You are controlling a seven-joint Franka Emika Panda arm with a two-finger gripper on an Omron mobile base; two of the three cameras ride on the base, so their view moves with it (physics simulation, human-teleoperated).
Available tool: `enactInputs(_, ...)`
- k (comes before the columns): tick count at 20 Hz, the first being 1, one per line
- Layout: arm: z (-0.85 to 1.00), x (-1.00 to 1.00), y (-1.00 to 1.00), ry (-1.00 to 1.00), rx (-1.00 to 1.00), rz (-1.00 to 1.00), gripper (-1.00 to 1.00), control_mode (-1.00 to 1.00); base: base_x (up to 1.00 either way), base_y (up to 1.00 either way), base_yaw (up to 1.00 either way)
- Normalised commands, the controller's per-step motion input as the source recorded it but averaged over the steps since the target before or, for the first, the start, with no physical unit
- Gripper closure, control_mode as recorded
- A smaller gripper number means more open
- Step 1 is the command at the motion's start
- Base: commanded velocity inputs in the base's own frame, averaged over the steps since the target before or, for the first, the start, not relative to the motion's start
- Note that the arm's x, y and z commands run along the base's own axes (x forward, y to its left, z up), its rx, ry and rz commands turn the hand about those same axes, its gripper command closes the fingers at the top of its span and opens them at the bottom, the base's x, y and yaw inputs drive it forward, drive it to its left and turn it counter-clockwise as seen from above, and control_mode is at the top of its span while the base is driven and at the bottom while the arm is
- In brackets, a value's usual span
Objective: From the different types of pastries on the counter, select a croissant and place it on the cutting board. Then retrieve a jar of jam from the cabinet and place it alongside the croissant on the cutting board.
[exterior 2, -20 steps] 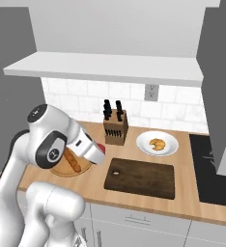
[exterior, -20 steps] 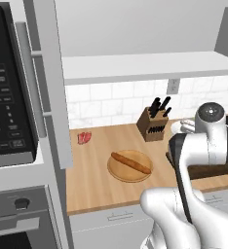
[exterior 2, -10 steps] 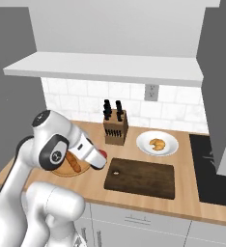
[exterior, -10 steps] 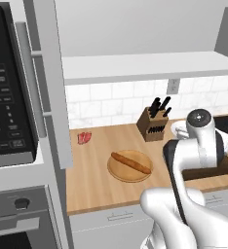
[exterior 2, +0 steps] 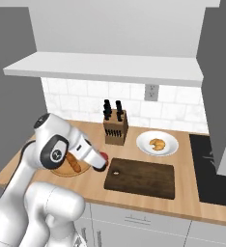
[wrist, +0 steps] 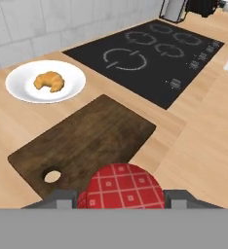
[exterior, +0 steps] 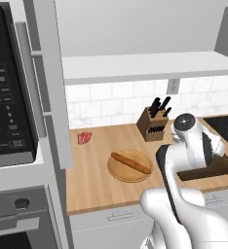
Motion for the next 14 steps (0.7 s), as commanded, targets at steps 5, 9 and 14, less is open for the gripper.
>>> enactInputs(5, -0.5, 0.0, 0.0, -0.2, -0.18, -0.05, 1.0, -1.0, 0.0, 0.0, 0.0)
enactInputs(9, -0.54, 0.0, 0.0, -0.18, -0.16, -0.04, 1.0, -1.0, 0.0, 0.0, 0.0)
enactInputs(14, -0.77, -0.02, 0.0, -0.04, -0.08, -0.01, 1.0, -1.0, 0.0, 0.0, 0.0)
